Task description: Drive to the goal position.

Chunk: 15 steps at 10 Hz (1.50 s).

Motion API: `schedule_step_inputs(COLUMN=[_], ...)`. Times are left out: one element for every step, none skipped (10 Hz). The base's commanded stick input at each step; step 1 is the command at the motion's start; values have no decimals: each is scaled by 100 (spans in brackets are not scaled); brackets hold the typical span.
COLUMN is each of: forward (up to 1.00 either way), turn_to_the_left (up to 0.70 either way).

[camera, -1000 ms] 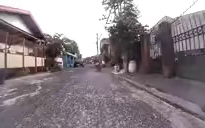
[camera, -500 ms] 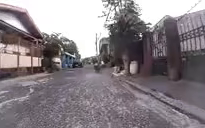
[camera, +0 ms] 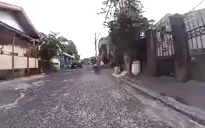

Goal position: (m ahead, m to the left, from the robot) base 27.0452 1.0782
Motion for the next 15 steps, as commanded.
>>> schedule_step_inputs(forward=[70, 70, 70, 70, 70, 70, 70, 70, 70, 70, 70, 70, 70, 70, 70], turn_to_the_left=[35, 33, 1, 0, 0, 0, 0, 0, 0, 0, 0, 0, 0, 0, 0])
